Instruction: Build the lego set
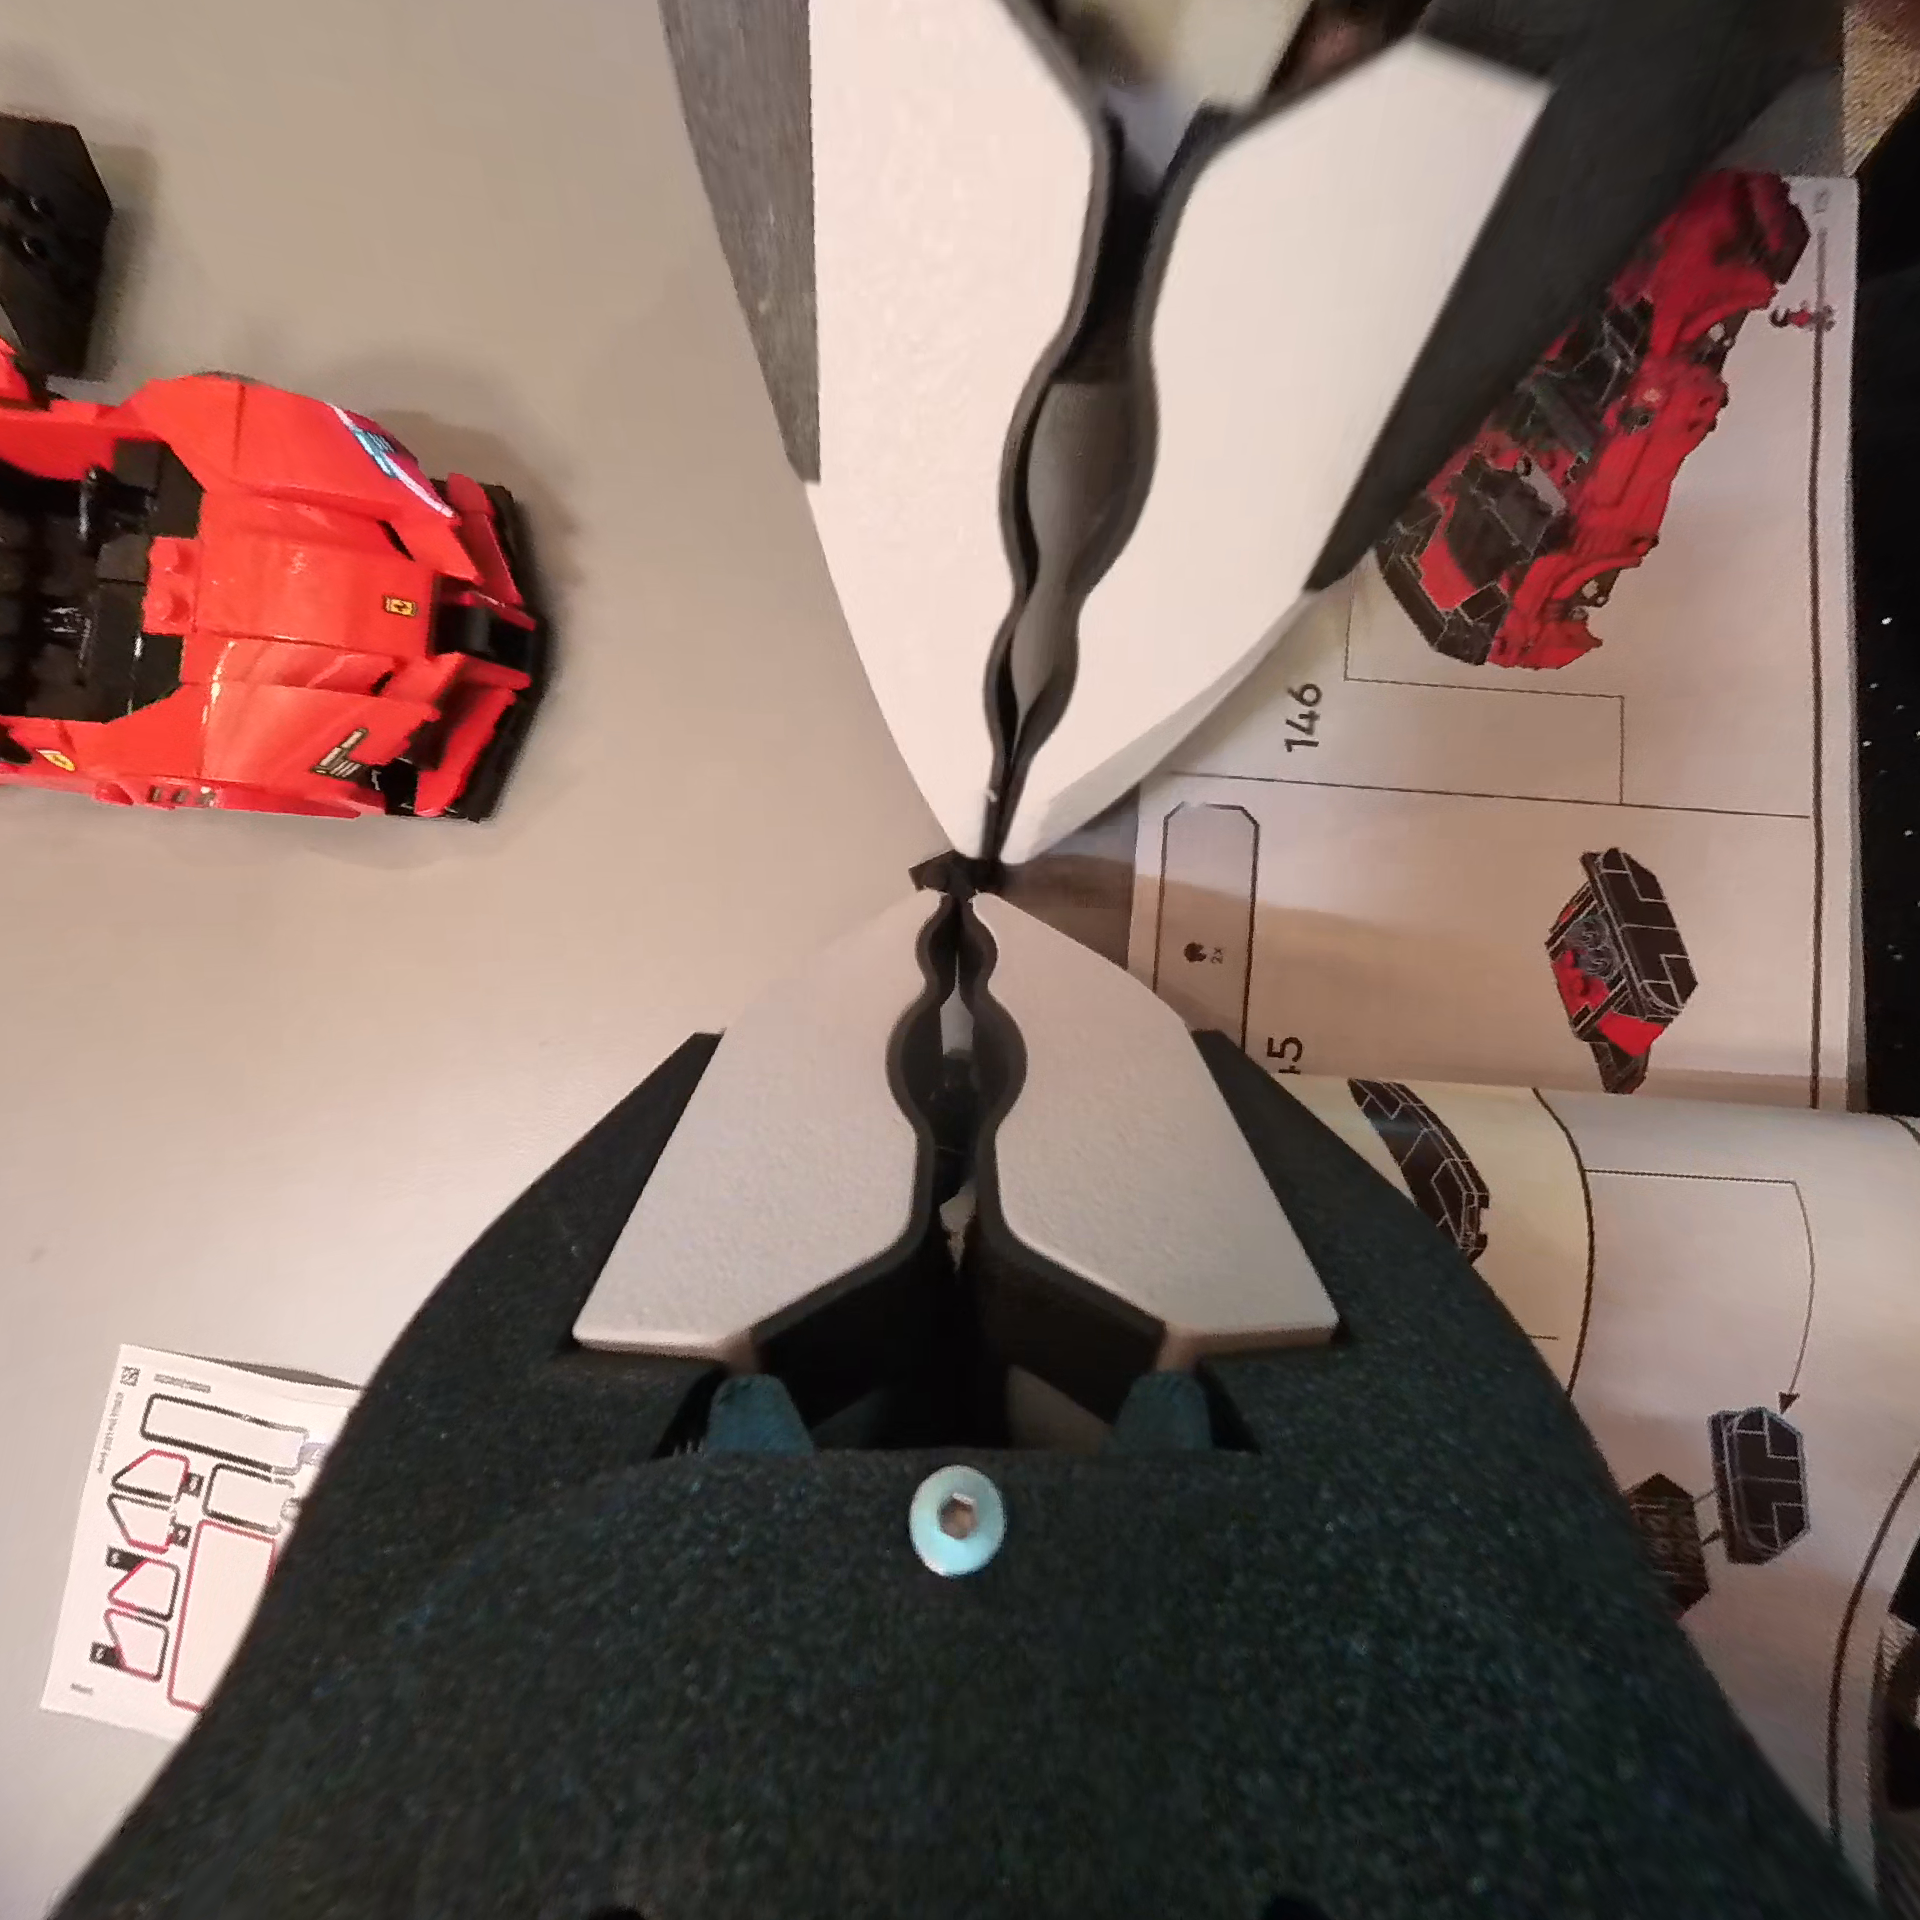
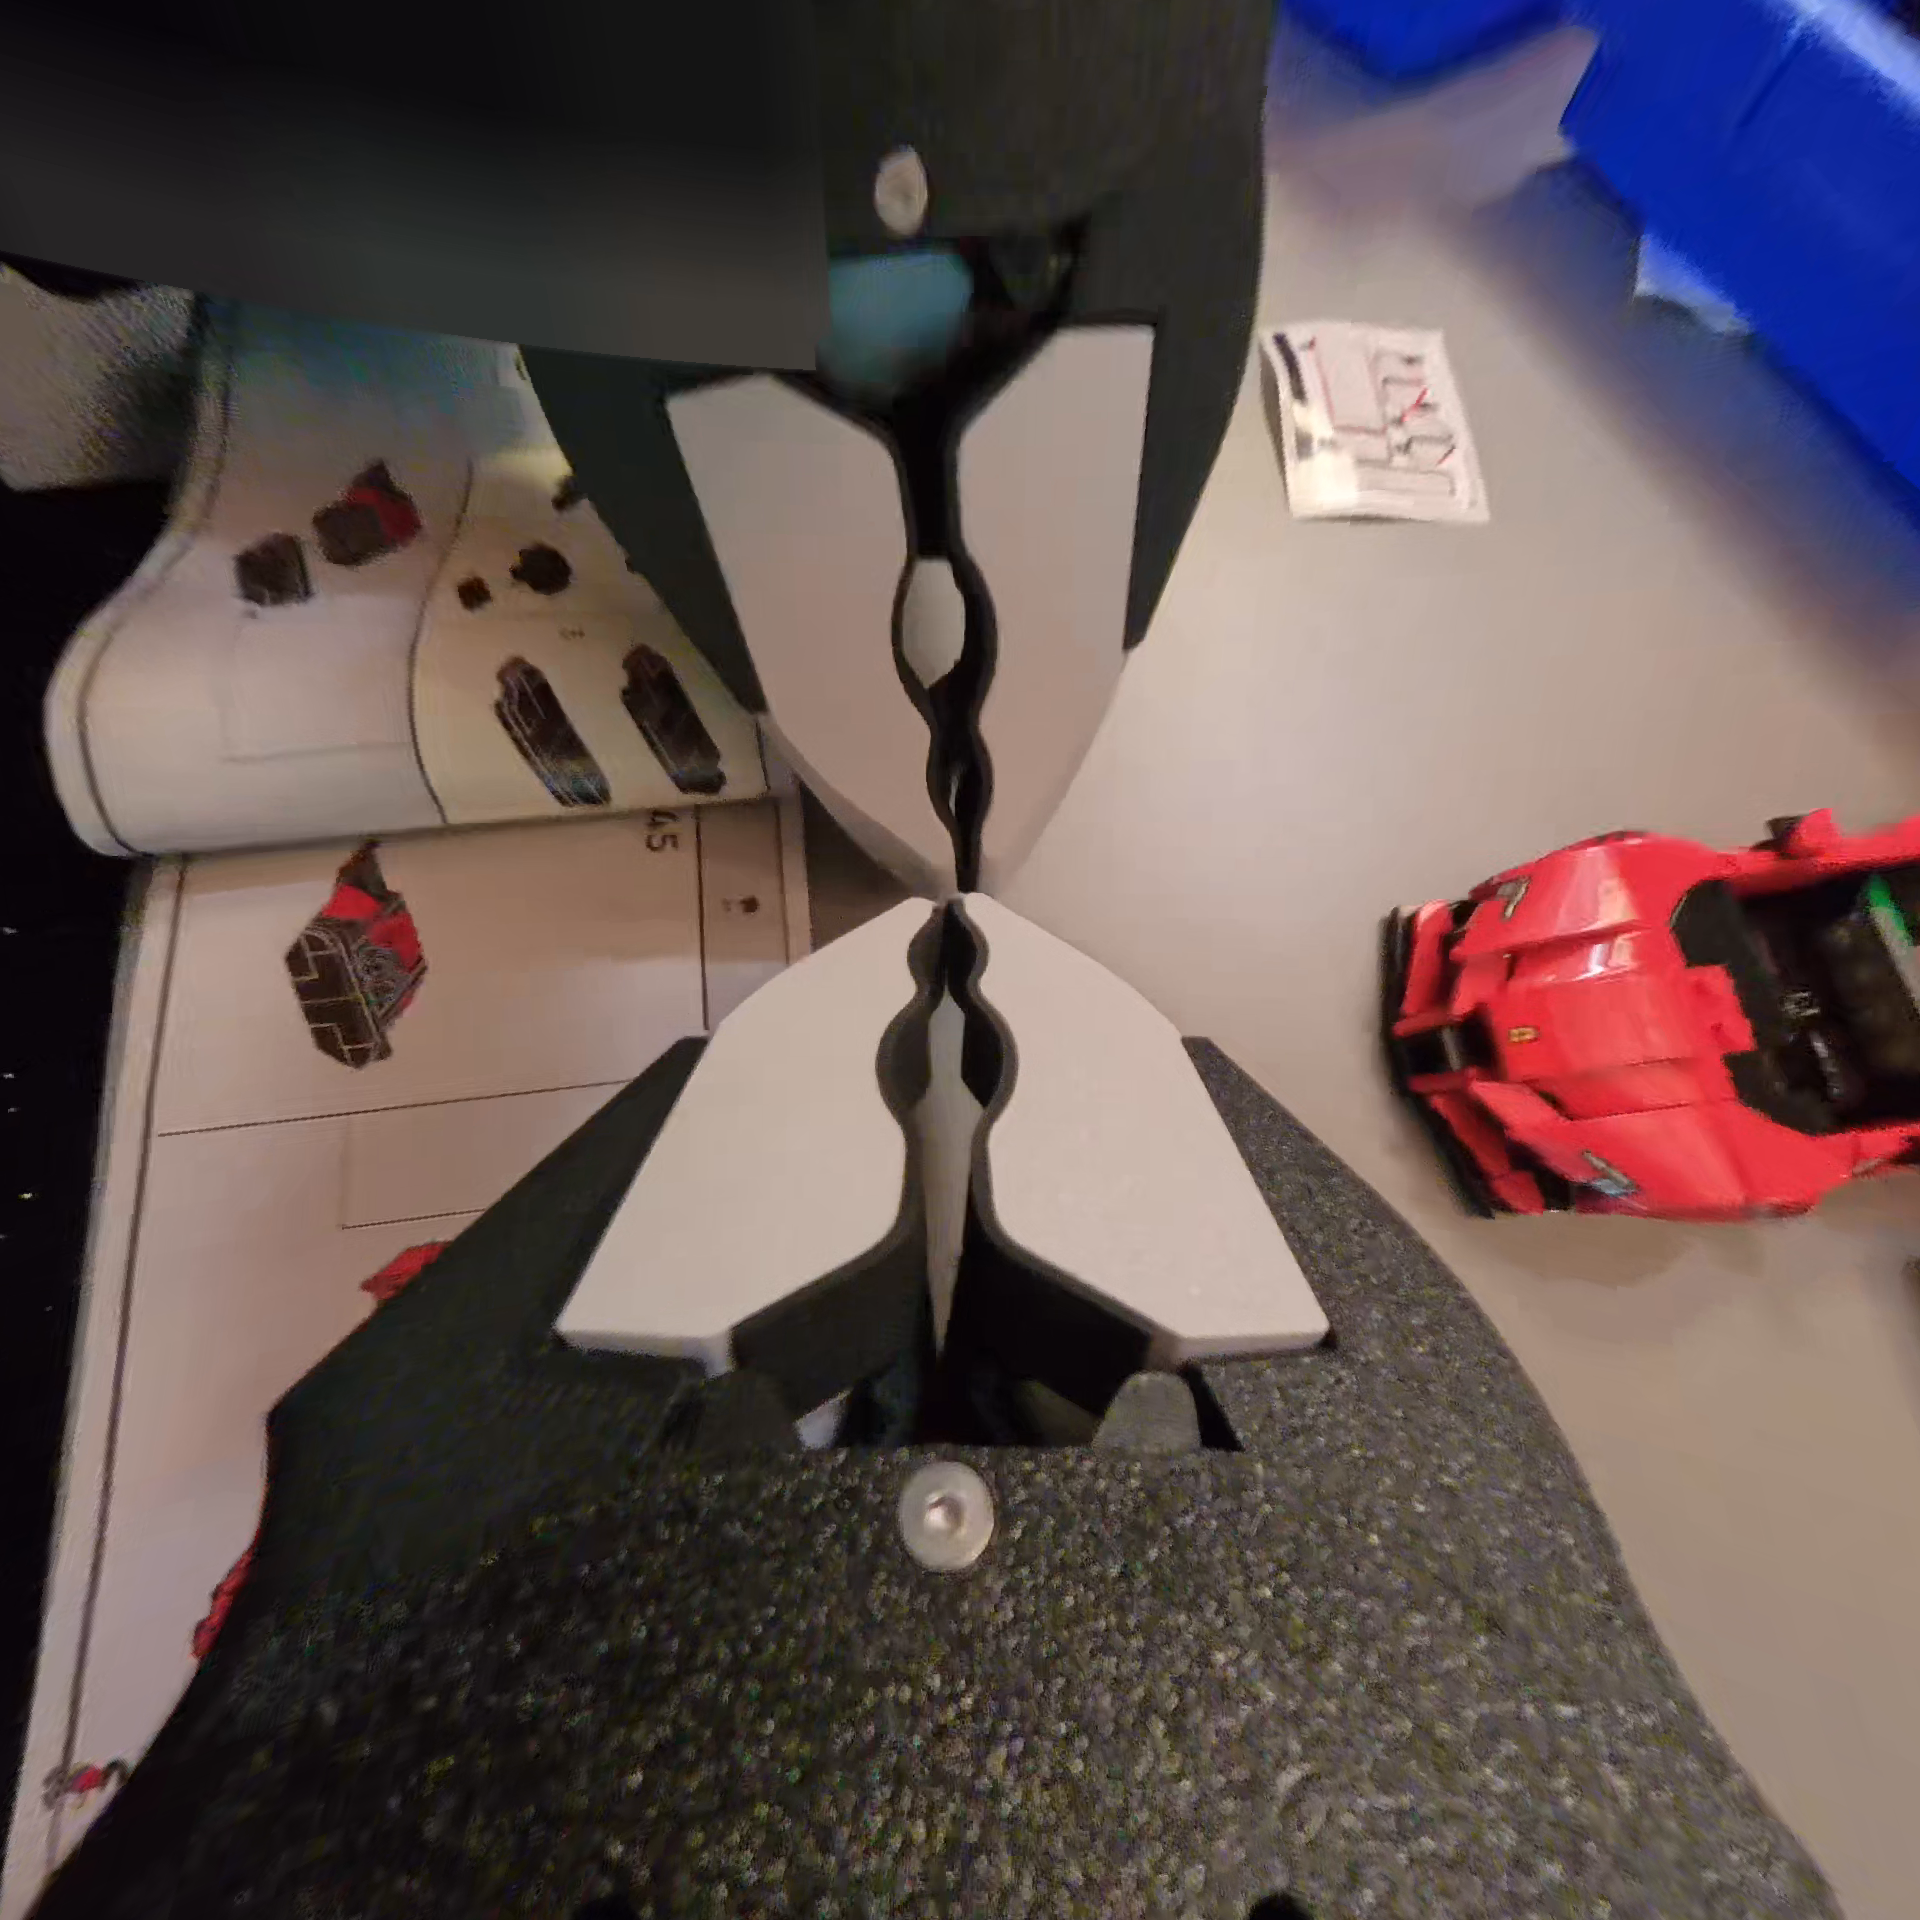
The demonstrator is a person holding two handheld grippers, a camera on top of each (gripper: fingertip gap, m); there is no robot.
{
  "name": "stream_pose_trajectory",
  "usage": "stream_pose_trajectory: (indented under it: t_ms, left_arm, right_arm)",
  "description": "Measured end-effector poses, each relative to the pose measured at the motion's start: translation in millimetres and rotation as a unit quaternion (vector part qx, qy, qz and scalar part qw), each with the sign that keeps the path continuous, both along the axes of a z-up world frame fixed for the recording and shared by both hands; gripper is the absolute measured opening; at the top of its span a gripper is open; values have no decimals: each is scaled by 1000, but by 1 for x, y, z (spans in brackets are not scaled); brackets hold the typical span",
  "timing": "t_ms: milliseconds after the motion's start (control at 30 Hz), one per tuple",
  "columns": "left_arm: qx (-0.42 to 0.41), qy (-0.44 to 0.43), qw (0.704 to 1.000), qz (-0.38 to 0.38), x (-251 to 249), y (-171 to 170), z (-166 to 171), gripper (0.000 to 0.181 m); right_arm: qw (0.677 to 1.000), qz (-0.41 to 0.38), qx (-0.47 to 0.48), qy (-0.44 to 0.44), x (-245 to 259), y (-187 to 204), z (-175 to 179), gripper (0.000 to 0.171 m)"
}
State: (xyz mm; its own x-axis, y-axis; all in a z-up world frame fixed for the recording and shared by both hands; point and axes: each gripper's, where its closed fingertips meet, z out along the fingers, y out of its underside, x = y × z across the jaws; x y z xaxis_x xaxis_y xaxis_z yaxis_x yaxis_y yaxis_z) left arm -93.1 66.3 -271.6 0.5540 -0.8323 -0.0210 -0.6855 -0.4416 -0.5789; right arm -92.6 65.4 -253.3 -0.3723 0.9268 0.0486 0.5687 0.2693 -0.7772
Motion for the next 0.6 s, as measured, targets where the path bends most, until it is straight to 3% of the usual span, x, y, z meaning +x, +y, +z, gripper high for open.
stream_pose_trajectory:
  t_ms: [67,200,400,600]
  left_arm:
    - [4,2,1000,-1,0,0,0,0]
    - [1,-8,1000,6,0,0,0,0]
    - [0,-7,1000,8,0,0,0,0]
    - [1,-13,1000,9,0,0,0,0]
  right_arm:
    - [999,-8,18,-31,5,8,-5,0]
    - [997,-31,-49,-49,5,4,-6,3]
    - [993,-78,-18,-83,2,4,-20,13]
    - [989,-113,-11,-91,0,4,-22,11]
